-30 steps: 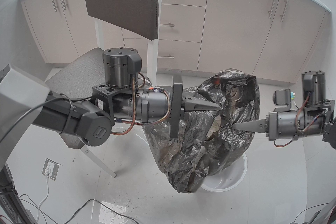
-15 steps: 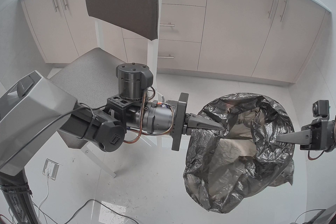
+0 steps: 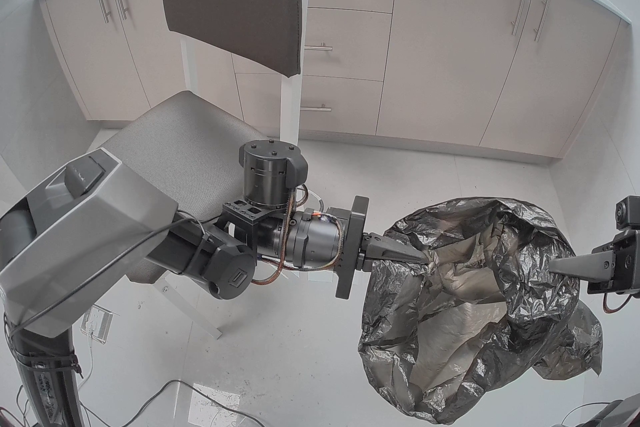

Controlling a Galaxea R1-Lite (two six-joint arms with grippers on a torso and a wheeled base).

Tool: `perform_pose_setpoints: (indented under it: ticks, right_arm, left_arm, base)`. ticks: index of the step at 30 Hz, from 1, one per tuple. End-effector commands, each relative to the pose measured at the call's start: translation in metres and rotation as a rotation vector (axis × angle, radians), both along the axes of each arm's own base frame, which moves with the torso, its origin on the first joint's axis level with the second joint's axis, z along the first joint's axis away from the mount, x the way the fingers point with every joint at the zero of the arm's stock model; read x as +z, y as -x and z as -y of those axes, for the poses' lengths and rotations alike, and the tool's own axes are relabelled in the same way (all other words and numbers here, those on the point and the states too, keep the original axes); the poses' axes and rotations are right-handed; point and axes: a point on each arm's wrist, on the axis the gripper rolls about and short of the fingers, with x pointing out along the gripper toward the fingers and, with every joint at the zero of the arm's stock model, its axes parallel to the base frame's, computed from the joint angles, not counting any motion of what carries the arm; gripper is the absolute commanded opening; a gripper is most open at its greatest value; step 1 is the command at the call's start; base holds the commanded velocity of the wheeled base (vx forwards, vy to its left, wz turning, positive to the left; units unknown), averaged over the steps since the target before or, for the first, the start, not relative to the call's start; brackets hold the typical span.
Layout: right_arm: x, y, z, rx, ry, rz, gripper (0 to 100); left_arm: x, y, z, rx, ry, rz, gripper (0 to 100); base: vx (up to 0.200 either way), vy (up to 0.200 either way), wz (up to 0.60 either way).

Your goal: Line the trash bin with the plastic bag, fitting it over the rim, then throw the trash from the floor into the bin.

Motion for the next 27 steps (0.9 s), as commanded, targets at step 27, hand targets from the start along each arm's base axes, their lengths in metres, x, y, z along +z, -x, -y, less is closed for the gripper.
perform_pose_setpoints:
  ticks: [27]
  right_arm:
    - [-0.084, -0.103, -0.019, -0.072, 0.067, -0.098, 0]
  left_arm:
    - [-0.046, -0.045, -0.034, 0.129, 0.005, 0.012, 0]
  base:
    - [0.0, 0.0, 0.0]
